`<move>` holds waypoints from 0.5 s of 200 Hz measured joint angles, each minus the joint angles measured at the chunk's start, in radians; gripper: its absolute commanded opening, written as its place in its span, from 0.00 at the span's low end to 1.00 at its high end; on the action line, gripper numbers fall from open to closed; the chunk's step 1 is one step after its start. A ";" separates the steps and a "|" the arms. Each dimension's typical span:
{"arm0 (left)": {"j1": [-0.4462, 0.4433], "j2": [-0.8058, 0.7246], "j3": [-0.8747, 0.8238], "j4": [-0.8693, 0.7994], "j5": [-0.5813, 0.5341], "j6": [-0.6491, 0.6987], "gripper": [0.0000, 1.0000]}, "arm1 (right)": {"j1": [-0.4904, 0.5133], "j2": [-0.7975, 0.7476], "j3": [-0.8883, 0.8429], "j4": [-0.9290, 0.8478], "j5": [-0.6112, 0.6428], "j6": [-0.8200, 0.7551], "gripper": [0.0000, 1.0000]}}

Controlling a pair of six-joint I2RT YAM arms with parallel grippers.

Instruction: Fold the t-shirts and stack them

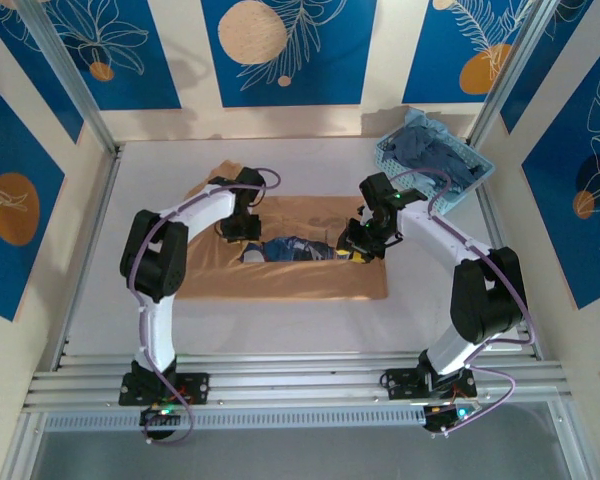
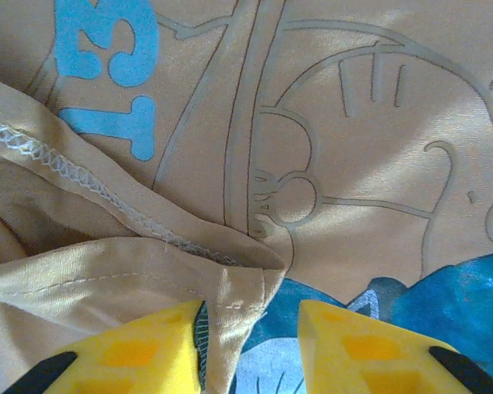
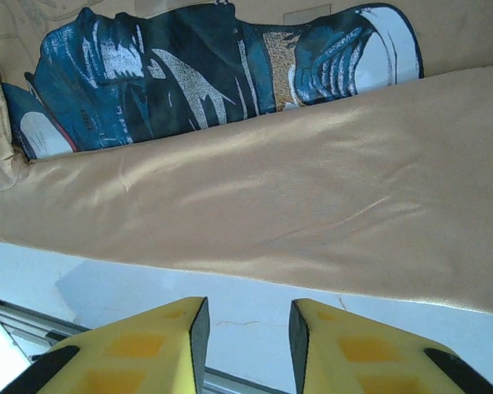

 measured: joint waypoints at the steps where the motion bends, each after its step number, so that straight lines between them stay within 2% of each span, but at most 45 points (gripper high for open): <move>1: 0.000 0.000 0.000 0.000 0.000 0.000 0.31 | 0.000 0.000 0.000 0.000 0.000 0.000 0.35; 100: 0.000 0.002 -0.034 0.023 0.001 -0.003 0.05 | 0.000 0.000 0.000 0.000 -0.007 0.000 0.35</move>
